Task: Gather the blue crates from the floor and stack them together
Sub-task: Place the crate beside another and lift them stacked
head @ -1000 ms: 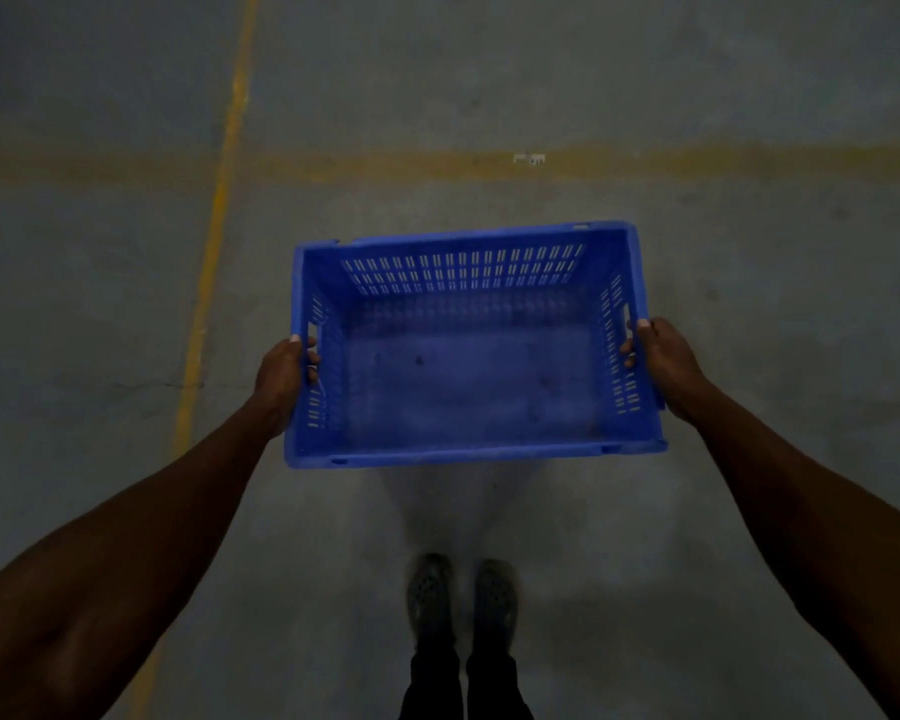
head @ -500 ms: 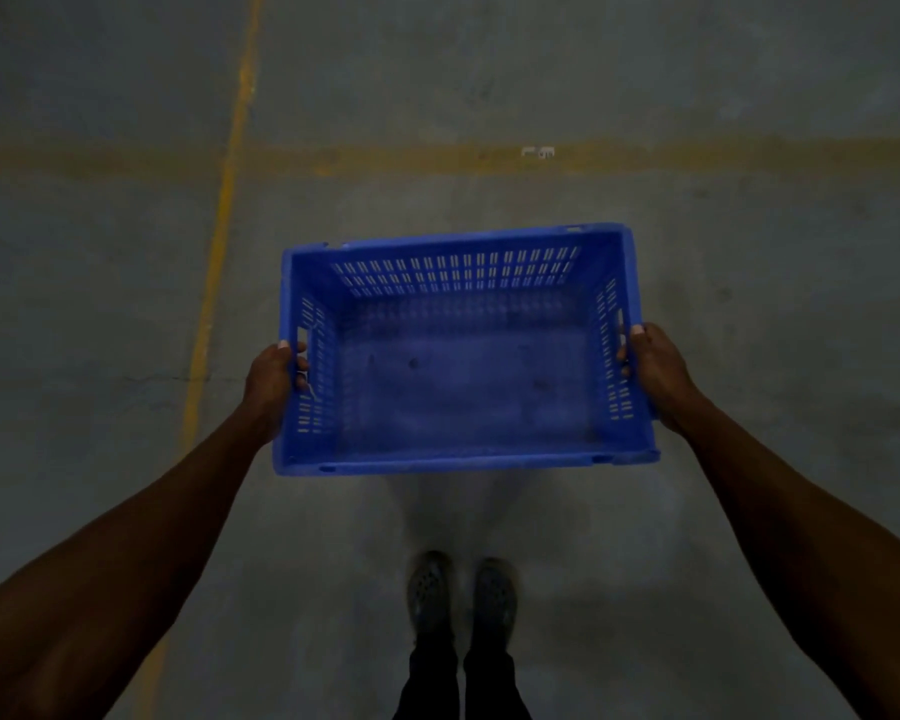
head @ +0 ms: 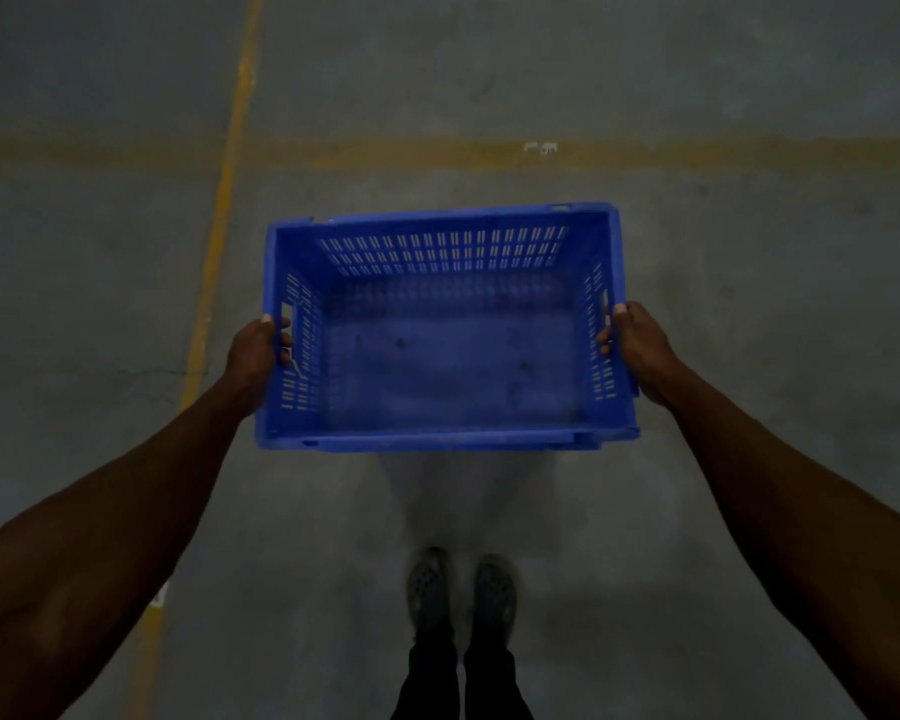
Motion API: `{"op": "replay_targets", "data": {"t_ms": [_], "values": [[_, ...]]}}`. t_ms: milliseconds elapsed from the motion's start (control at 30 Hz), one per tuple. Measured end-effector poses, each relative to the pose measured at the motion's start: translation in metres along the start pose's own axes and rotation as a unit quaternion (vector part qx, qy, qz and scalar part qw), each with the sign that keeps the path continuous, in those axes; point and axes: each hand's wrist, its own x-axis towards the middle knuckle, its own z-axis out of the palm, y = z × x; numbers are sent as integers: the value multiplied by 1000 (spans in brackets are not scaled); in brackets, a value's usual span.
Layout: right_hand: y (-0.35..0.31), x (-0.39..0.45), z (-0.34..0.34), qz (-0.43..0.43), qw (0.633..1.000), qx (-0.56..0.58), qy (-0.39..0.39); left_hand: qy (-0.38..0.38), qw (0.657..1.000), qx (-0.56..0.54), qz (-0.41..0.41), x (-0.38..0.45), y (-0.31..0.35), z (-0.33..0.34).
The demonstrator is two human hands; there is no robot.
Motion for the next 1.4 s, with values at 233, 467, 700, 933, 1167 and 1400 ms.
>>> {"op": "replay_targets", "data": {"t_ms": [233, 467, 700, 933, 1167, 1400], "values": [[-4, -3, 9, 11, 1000, -11, -2, 5, 1000, -4, -5, -1, -2, -9], [-2, -14, 13, 26, 1000, 1, -13, 2, 1000, -15, -7, -5, -4, -14], [6, -14, 7, 26, 1000, 3, 12, -4, 1000, -4, -5, -11, -2, -7], [-7, -2, 4, 32, 999, -5, 29, -13, 999, -6, -30, -10, 8, -5], [8, -20, -7, 38, 999, -14, 30, -27, 999, -14, -38, -22, -2, 6], [9, -24, -3, 36, 998, -27, 48, -33, 999, 5, -17, -17, -6, 5]]}}
